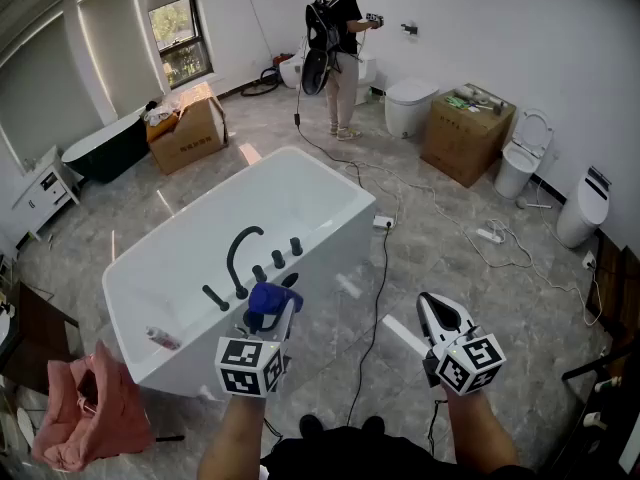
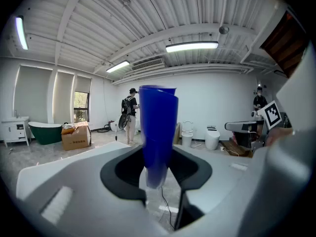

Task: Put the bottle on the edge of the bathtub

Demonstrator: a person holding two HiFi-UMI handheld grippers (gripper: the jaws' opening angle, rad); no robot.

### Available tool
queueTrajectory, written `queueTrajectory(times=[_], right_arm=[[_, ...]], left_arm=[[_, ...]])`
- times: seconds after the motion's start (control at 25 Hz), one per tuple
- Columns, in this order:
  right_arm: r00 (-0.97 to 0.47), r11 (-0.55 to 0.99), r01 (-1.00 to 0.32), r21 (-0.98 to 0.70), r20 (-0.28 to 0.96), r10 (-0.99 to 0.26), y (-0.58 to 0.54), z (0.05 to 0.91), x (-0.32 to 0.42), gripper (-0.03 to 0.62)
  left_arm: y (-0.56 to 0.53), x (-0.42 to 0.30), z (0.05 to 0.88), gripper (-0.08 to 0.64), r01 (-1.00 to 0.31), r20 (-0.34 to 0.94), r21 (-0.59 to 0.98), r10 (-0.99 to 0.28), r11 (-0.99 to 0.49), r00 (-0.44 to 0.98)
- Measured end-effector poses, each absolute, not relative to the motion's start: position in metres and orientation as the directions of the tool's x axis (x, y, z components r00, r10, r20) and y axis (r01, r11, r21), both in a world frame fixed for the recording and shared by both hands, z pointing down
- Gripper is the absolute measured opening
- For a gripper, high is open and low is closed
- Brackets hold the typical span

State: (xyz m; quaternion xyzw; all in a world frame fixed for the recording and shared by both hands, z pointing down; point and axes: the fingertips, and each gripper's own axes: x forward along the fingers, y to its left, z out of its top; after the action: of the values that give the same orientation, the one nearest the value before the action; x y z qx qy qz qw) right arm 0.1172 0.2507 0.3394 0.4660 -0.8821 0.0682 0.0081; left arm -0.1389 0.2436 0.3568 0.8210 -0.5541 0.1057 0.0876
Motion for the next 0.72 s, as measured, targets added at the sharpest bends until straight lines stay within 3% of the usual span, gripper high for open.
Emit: queueTrajectory(times=[0.72], right_arm=[[-0.579, 0.566, -0.812, -0.142, 0.068, -0.813, 0.266, 0.344, 0.151, 0.009]], left_arm=[[0.262, -0.107, 0.363, 0.158, -0.932, 0.288, 0.031, -0.89, -0.361, 0.354]])
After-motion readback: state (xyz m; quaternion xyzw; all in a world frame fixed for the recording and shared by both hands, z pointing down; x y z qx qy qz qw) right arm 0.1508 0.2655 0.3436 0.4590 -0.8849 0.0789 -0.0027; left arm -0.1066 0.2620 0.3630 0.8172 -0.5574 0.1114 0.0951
